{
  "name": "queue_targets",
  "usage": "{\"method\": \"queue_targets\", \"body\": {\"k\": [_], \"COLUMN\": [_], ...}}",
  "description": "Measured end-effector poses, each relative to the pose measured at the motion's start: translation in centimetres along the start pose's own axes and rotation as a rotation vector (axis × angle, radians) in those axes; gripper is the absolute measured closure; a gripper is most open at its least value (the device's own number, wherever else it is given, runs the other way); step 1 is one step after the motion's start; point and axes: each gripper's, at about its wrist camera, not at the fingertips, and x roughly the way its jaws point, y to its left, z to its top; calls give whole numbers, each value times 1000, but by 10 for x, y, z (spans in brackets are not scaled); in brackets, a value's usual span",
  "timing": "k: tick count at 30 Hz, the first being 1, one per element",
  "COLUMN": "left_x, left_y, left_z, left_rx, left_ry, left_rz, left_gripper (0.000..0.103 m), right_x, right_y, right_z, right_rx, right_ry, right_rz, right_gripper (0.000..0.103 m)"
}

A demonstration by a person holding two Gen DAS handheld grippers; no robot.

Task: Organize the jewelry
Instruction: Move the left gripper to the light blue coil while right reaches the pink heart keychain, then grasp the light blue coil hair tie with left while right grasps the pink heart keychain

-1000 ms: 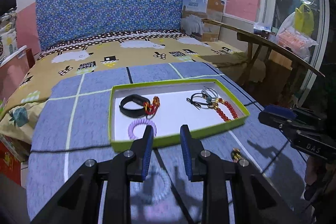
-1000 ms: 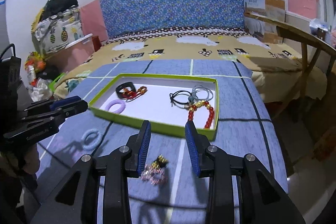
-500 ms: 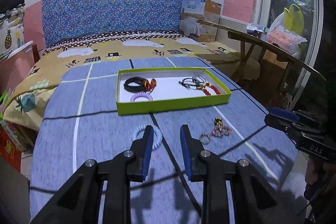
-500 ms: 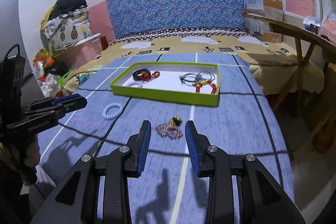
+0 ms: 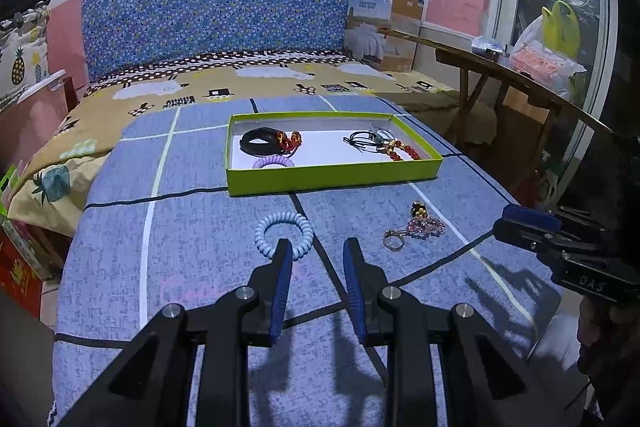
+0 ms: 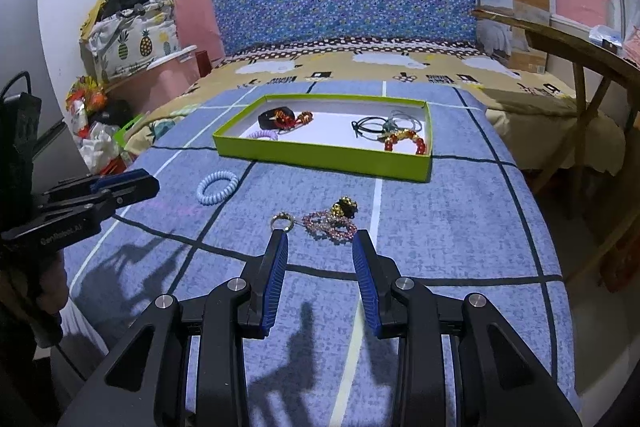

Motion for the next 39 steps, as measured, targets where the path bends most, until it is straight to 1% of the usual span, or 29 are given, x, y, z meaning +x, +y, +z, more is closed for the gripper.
{"method": "queue_targets", "body": {"k": [11, 18, 20, 21, 26, 29, 31, 36, 39], "left_x": [13, 30, 35, 38, 57, 69, 75, 88, 90], "left_y": [10, 20, 23, 25, 34, 35, 36, 36, 38], "left_z": [-3, 0, 2, 4, 10, 12, 12, 11, 11], "left_rx": [-26, -37, -37, -37, -61, -58, -54, -63, -73], "left_ry": [26, 57, 63, 65, 103, 134, 152, 201, 207], "left_rz": [16, 30, 40, 41, 52, 66, 63, 67, 67], "left_gripper": [76, 75, 73, 71, 70, 70, 70, 70, 70], "right_x": [31, 56, 61, 64, 78, 85, 88, 89, 87], "right_y": [-5, -11, -12, -13, -12, -12, -11, -7, -3], "right_z": [-2, 6, 10, 12, 17, 17, 17, 17, 15], "right_rx": [-65, -134, -156, -166, -214, -234, -247, -275, -291], "right_ry": [79, 126, 138, 141, 182, 210, 226, 239, 244], "right_rz": [3, -12, -5, -5, 30, 57, 79, 103, 135], "right_gripper": [68, 68, 68, 68, 68, 68, 68, 68, 68]}}
